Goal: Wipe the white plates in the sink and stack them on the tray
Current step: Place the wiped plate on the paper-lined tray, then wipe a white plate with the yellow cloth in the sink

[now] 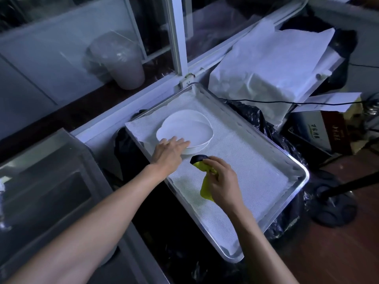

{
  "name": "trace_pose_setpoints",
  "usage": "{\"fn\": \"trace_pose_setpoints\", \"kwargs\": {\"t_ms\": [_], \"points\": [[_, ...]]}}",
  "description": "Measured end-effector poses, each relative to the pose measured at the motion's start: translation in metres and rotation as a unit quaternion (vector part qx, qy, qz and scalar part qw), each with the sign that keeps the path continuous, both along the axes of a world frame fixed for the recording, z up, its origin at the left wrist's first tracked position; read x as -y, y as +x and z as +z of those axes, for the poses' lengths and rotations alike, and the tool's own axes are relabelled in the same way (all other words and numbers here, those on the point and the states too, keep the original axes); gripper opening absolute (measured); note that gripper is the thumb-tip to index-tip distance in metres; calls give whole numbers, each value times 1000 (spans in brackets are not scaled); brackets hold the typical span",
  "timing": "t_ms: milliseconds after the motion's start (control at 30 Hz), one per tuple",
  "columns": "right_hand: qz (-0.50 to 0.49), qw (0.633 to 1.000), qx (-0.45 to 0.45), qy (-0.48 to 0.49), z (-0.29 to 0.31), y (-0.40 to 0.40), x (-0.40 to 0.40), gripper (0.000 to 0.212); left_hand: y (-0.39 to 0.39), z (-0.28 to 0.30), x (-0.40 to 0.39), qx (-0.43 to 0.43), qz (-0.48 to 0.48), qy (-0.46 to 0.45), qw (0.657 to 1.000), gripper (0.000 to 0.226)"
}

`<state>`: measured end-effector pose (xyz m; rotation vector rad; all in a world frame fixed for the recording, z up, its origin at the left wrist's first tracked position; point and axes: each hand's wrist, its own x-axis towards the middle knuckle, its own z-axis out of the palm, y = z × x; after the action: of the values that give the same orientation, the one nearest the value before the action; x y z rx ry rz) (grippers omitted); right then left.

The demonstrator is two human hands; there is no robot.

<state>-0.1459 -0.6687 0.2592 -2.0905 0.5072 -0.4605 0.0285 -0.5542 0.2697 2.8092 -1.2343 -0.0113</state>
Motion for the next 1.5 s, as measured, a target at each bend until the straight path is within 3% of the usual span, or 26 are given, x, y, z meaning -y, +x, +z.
{"fn": "trace_pose_setpoints", "kwargs": {"t_ms": [233,333,467,800,933,1033,1233,1400,1500], "points": [[-19,999,2,27,-14,-8,4,53,11,-26,11,12,-45,128,991,70],[-31,999,31,29,-11,-10,3,67,13,-33,12,1,-54,149,987,76],[-38,999,13,34,-19,-14,0,69,11,-43,8,-9,-68,182,981,81],[-43,998,-13,50,-30,-16,-6,58,26,-54,10,-30,-43,185,981,84],[-39,998,-21,50,-27,-18,-14,59,25,-53,8,-39,-31,191,980,75],[-39,998,5,54,-19,-18,-25,57,17,-47,-6,-35,-30,154,987,60],[-8,1000,23,19,-5,-10,-64,55,-13,-29,-85,-23,-12,-22,999,27],[45,996,71,-14,11,12,-122,46,-37,-30,-180,-36,50,-108,992,20],[94,995,45,6,11,26,-169,44,-52,-38,-249,-41,91,-112,989,18]]}}
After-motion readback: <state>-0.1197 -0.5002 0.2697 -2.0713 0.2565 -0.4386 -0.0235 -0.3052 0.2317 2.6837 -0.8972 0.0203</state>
